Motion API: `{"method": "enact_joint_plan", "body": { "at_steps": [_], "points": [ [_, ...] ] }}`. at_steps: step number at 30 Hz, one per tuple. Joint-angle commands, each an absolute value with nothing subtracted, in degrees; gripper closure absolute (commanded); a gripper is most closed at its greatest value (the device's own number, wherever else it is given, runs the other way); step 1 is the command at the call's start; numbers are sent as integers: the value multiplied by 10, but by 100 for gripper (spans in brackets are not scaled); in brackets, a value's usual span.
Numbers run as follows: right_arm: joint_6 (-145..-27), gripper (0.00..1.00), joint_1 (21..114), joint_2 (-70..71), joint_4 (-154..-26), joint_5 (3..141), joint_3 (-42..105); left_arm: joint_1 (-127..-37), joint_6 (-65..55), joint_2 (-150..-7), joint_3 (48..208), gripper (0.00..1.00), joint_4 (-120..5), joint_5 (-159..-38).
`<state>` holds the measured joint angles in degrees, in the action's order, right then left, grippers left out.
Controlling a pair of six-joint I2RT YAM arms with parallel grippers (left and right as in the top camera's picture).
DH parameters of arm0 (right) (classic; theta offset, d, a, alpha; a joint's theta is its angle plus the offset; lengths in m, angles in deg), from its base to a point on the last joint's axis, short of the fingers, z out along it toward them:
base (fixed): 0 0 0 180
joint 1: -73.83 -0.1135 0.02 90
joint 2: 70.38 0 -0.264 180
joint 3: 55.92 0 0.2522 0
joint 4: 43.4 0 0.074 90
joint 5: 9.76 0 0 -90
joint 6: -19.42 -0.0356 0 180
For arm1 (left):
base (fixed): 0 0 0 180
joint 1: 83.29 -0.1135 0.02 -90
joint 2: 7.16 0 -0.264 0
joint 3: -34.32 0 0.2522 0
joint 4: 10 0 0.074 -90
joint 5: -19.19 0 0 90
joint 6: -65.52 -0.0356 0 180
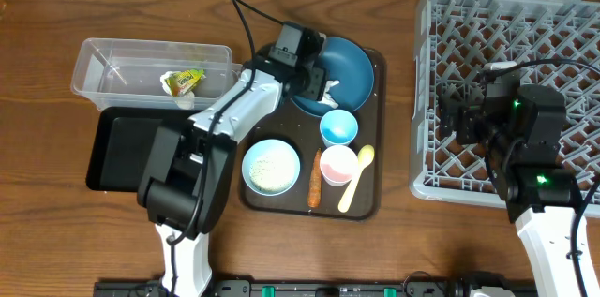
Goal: Sort waste into correct bins and load items into the dishwasher rack
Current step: 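Reach the left gripper into the blue bowl and grasp the tissue, then carry the tissue left and drop it into the clear bin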
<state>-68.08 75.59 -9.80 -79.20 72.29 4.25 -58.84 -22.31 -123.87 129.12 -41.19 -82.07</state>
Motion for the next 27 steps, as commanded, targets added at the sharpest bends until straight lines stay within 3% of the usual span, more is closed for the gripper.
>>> {"method": "enact_joint_plan", "body": {
  "at_steps": [1, 8, 18, 27],
  "points": [
    [-688, 1, 747, -100, -793, 725, 55, -586, -222, -1250, 1290, 39, -417, -826],
    [-688, 1, 747, -100, -793, 725, 55, -582, -222, -1270, 1289, 42, -424, -828],
    [-688, 1, 747, -100, -794, 725, 55, -580, -222, -1269, 1289, 92, -426, -828],
    [-688, 1, 747, -100, -795, 725, 55, -596, -222, -1196, 1291, 94, -431, -828]
  ]
}}
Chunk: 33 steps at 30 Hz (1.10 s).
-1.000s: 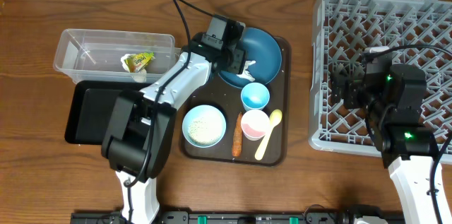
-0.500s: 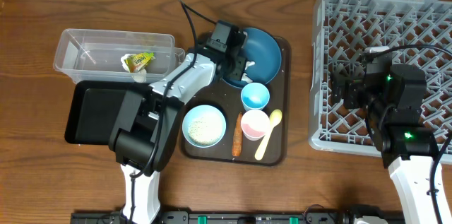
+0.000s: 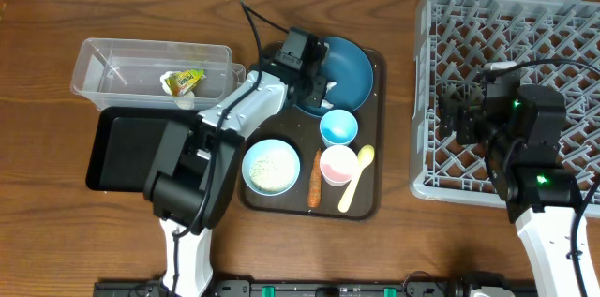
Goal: Sort waste into correct bins and load items into the dishwasher rack
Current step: 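Carry the tissue left and drop it into the clear bin, then grasp the light-blue cup with the left gripper and lift it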
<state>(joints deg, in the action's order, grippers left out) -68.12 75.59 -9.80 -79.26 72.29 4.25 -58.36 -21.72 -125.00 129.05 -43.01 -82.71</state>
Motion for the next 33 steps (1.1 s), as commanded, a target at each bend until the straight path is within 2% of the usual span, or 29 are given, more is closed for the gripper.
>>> {"method": "enact_joint_plan", "body": {
  "at_steps": [1, 11, 20, 23, 26, 27, 30, 33],
  "points": [
    [-688, 1, 747, -100, -795, 725, 55, -603, -222, -1176, 1291, 94, -435, -828],
    [-688, 1, 747, -100, -797, 725, 55, -724, -223, -1050, 1291, 94, -505, -703],
    [-688, 1, 747, -100, -797, 725, 55, -852, -205, -1059, 1288, 93, -549, -703],
    [-688, 1, 747, -100, -797, 725, 55, -867, -205, -1059, 1288, 84, -550, -703],
    [-688, 1, 747, -100, -797, 725, 55, -871, -205, -1059, 1288, 55, -550, -703],
    [-688, 1, 747, -100, -798, 724, 55, -871, -205, -1059, 1288, 50, -550, -703],
    [-688, 1, 747, -100, -799, 724, 55, -871, -205, -1059, 1288, 47, -553, -711],
    [-688, 1, 747, -100, -800, 724, 55, -868, -205, -1057, 1288, 46, -564, -784]
  ]
}}
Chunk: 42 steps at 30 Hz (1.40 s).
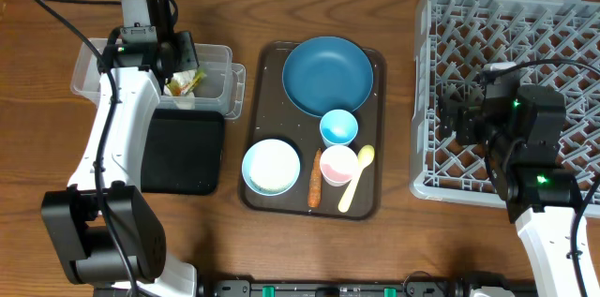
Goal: Sort waste into correct bins and load items into the dishwasher rack
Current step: 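Grasp the light-blue cup with the left gripper and lift it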
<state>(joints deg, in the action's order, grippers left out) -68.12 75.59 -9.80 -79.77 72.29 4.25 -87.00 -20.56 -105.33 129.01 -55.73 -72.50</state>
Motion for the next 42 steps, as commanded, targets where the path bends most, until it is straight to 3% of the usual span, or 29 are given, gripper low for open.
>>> {"method": "enact_joint_plan", "body": {
  "at_steps": [1, 7, 13, 25, 38, 39, 42],
  "points": [
    [-688, 1, 747, -100, -800, 725, 55, -867, -205, -1057, 1288, 47, -570, -818],
    [-688, 1, 747, -100, -799, 725, 55, -829, -211, -1057, 1288, 46, -608, -974],
    [-688, 1, 747, -100, -799, 726, 55, -745, -224, -1058, 1286, 46, -657, -976],
    [-688, 1, 747, -100, -800, 725, 55, -591, -224, -1070, 1248, 46, -638, -935],
    [-688, 1, 747, -100, -809, 725, 55, -539, -224, -1157, 1248, 46, -619, -907],
    [-688, 1, 747, -100, -810, 725, 55, -537, -224, -1165, 1248, 48, -617, -907],
    [-688, 1, 747, -100, -810, 725, 55, -536, -224, -1174, 1248, 79, -603, -907]
  ]
}}
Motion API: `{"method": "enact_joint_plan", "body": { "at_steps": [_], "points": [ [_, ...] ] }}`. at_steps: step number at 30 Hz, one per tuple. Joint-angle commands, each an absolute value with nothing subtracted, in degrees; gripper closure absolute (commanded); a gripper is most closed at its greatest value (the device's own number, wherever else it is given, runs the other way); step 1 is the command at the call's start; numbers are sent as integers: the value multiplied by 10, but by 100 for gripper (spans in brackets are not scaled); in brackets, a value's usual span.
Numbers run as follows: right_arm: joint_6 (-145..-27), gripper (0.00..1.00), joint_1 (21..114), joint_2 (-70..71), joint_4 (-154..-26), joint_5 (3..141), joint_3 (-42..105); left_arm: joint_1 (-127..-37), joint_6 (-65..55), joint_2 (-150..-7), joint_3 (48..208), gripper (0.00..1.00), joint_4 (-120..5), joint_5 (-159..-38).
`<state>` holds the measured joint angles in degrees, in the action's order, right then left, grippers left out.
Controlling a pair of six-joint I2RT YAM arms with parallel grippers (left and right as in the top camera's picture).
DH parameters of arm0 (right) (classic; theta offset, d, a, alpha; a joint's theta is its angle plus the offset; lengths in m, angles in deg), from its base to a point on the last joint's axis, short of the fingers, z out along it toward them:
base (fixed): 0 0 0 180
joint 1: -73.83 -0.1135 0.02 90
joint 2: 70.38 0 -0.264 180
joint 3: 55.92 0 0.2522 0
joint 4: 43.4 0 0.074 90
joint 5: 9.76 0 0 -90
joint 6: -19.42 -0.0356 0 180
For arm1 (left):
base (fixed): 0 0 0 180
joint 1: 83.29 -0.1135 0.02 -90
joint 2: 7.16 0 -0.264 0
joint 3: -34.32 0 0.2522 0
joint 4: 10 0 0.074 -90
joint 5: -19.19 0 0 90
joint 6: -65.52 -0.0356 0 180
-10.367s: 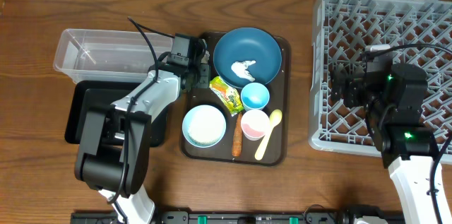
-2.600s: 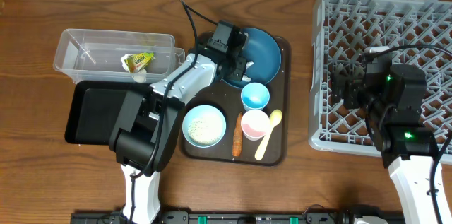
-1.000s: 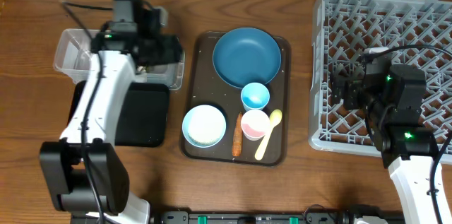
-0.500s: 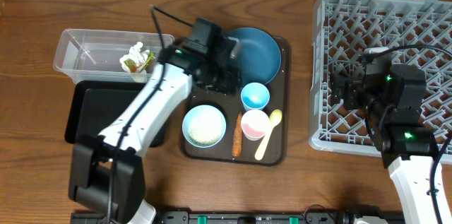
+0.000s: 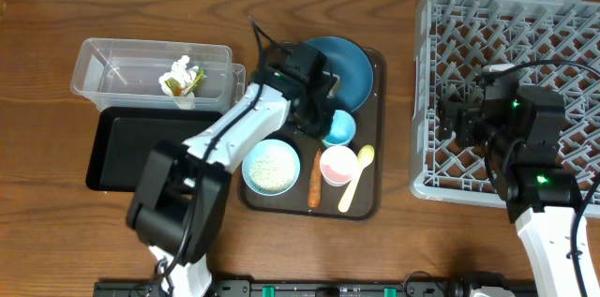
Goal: Sort waste into correct bins and load items into the dishwasher rack
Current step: 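Grasp the light-blue cup with the left gripper and lift it, then hand the light-blue cup from the left gripper to the right gripper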
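My left gripper (image 5: 317,108) hangs over the dark tray (image 5: 375,205), at the blue plate's (image 5: 347,61) lower left edge and just left of the blue cup (image 5: 341,128). Its fingers look spread with nothing between them. On the tray also sit a pink cup (image 5: 338,164), a yellow spoon (image 5: 356,177), a carrot (image 5: 315,177) and a pale blue bowl of white food (image 5: 271,166). The clear bin (image 5: 112,61) holds a green-yellow wrapper and a white crumpled piece (image 5: 180,74). My right gripper (image 5: 457,115) rests over the grey dishwasher rack (image 5: 525,16); its fingers are too dark to read.
A black bin (image 5: 122,147) lies in front of the clear bin, left of the tray. The rack fills the right side of the wooden table. My left arm stretches from the front edge diagonally across the black bin's right end.
My left gripper was over the clear bin and now is back over the tray beside the blue cup. A white crumpled piece now lies in the clear bin. The right arm has not moved.
My left gripper was at a white crumpled piece on the blue plate's lower edge, and stayed there a moment later. Then it was over the clear bin and the plate was bare. Now the white piece lies in that bin and the gripper is over the tray again.
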<state>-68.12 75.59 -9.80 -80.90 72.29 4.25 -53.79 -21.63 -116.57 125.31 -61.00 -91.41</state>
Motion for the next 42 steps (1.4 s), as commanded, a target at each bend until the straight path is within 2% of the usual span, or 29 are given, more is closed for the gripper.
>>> {"method": "enact_joint_plan", "body": {
  "at_steps": [1, 3, 7, 16, 20, 23, 29, 33, 36, 42],
  "points": [
    [-688, 1, 747, -100, -810, 725, 55, -536, -224, -1174, 1248, 87, -596, -907],
    [-688, 1, 747, -100, -810, 725, 55, -538, -224, -1170, 1248, 91, -583, -907],
    [-688, 1, 747, -100, -810, 725, 55, -541, -224, -1156, 1256, 94, -580, -907],
    [-699, 1, 747, -99, -804, 803, 55, -590, -193, -1069, 1265, 94, -573, -914],
    [-740, 1, 747, -84, -786, 810, 55, -646, -157, -1032, 1265, 94, -535, -987],
    [-741, 1, 747, -57, -759, 721, 55, -695, -91, -1031, 1264, 94, -485, -1113],
    [-658, 1, 747, 23, -625, 311, 55, -750, -38, -1053, 1264, 94, -395, -1384],
    [-657, 1, 745, 77, -492, 126, 55, -751, -54, -1062, 1264, 94, -388, -1458],
    [-658, 3, 733, 111, -402, 45, 55, -748, -53, -1062, 1263, 94, -388, -1459],
    [-662, 1, 696, 132, -325, 39, 55, -729, -53, -1062, 1263, 94, -381, -1484]
  ]
}}
